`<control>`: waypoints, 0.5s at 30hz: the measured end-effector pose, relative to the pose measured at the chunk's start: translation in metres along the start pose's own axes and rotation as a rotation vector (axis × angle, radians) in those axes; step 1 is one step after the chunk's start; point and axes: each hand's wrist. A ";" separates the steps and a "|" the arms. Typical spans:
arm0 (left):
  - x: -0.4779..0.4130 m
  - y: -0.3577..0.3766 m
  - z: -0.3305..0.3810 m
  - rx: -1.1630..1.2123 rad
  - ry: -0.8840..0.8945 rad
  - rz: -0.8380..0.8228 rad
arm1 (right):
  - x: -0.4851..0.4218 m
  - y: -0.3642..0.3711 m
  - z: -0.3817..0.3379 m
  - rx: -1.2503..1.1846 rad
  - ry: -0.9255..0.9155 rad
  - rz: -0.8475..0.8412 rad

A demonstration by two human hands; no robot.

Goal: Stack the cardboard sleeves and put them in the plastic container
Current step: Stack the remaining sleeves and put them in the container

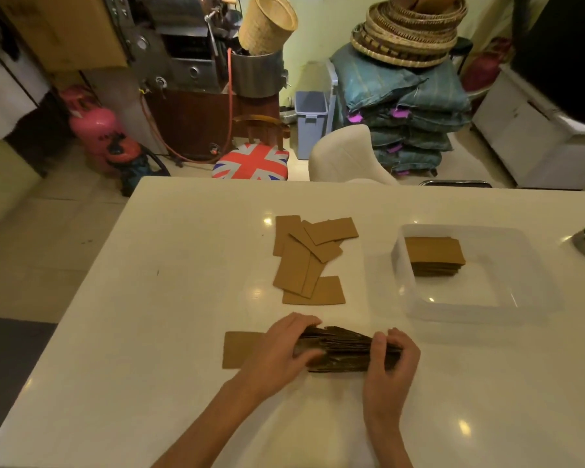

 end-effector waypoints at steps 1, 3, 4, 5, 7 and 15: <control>-0.004 0.008 0.008 0.079 0.033 -0.011 | -0.002 0.001 0.000 -0.004 0.033 0.025; -0.010 0.020 0.019 0.243 0.082 -0.062 | -0.007 0.001 -0.003 -0.003 0.086 0.103; -0.012 0.025 0.022 0.352 0.042 -0.075 | -0.010 0.001 -0.003 -0.002 0.101 0.136; -0.013 0.027 0.023 0.486 -0.025 -0.058 | -0.013 0.001 -0.005 0.000 0.108 0.156; -0.012 0.030 0.024 0.688 -0.110 0.025 | -0.015 0.003 -0.006 0.018 0.118 0.156; -0.027 0.046 0.021 0.491 -0.199 0.294 | -0.014 -0.007 0.001 0.027 0.108 0.189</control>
Point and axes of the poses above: each hand's wrist, its own x-axis away from the middle knuckle, its own y-axis out of the palm, z = x × y, and after that the axes turned 5 degrees about z, right-handed
